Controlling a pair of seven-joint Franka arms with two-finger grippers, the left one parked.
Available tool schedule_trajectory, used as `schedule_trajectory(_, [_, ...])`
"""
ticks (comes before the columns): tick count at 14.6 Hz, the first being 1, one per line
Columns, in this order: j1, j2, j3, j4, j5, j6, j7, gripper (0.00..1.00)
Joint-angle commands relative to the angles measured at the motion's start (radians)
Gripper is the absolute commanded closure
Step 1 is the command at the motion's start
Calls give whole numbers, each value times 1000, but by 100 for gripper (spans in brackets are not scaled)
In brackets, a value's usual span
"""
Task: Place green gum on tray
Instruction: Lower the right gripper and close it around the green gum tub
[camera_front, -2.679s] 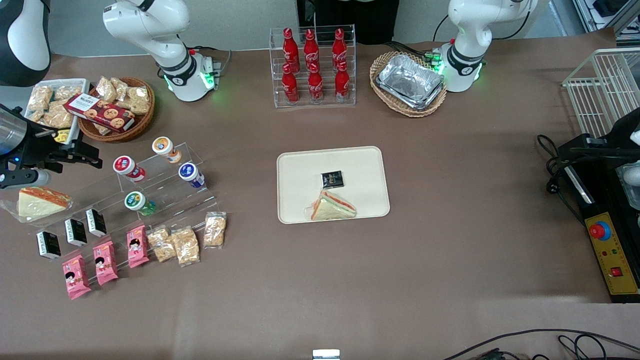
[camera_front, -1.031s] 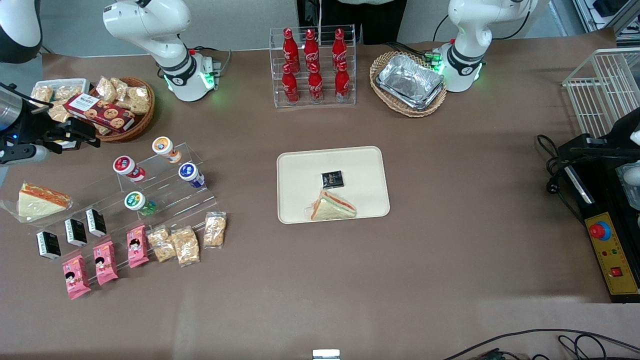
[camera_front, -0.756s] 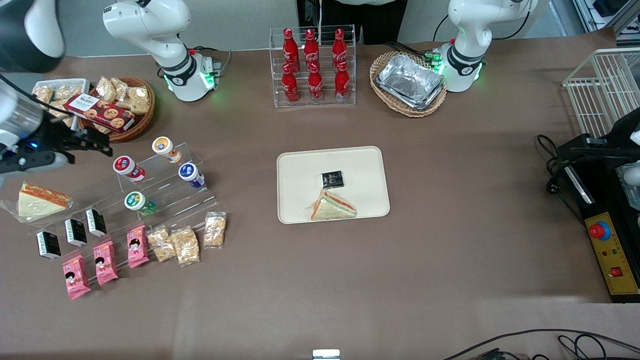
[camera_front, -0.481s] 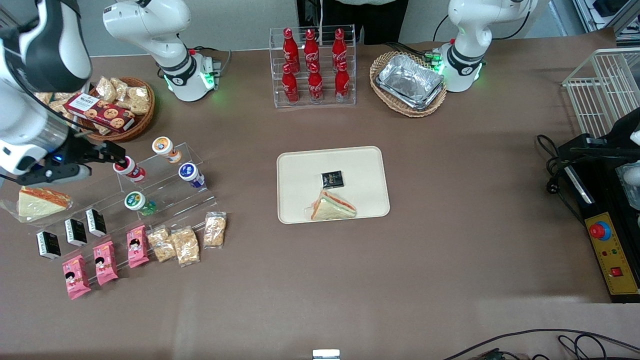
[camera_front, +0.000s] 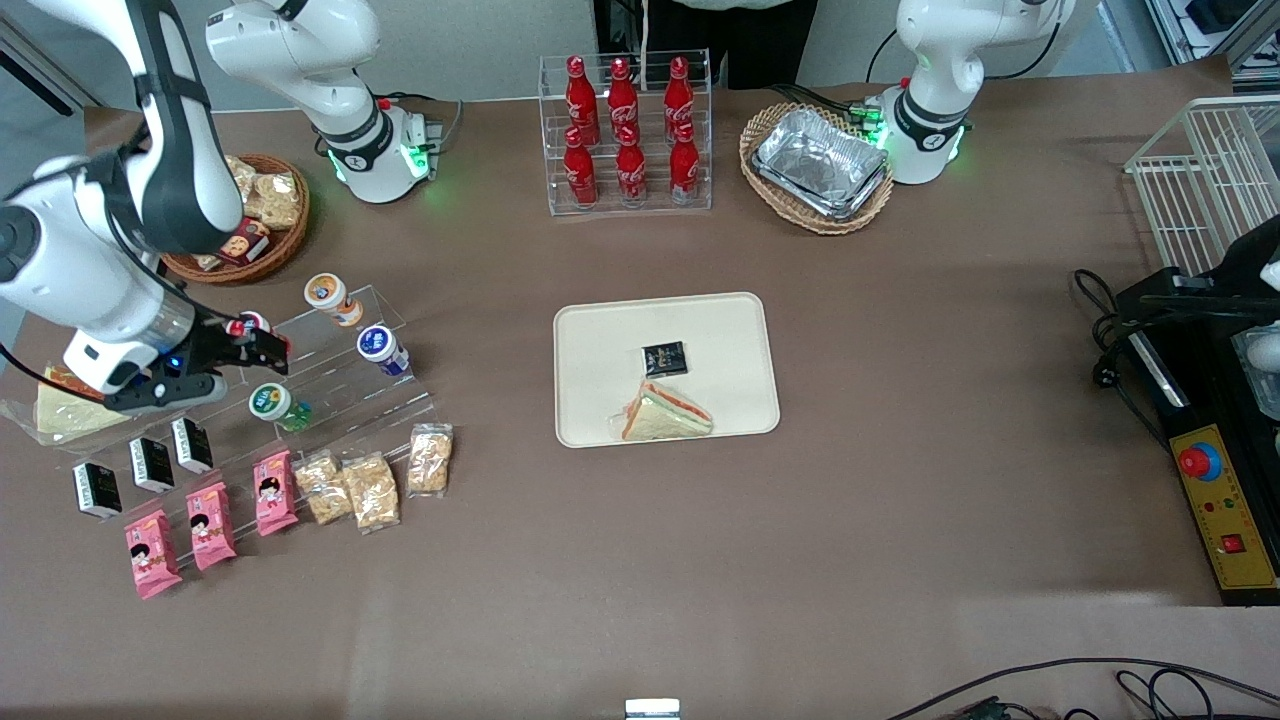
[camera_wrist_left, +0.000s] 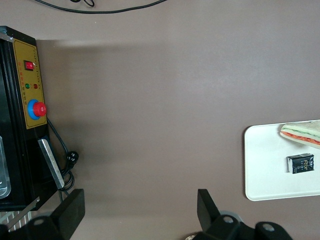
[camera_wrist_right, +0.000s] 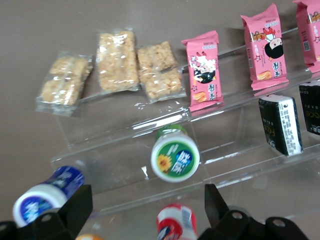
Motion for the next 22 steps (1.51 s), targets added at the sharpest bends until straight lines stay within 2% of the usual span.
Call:
schedule_trajectory(1, [-24, 76, -4, 2, -12, 72, -25, 0])
schedule_trajectory(8, [-38, 149, -2, 2, -1, 100, -22, 0])
schedule_trajectory(17, [-35, 166, -1, -32, 0, 165, -17, 1])
schedule_trajectory(19, [-35, 165, -1, -35, 0, 170, -18, 6])
schedule_trajectory(20, [-35, 166, -2, -36, 0, 172, -19, 15])
schedule_trajectory(21, [-34, 166, -2, -36, 0, 172, -19, 18])
schedule_trajectory(22, [-34, 168, -1, -36, 0, 175, -19, 25])
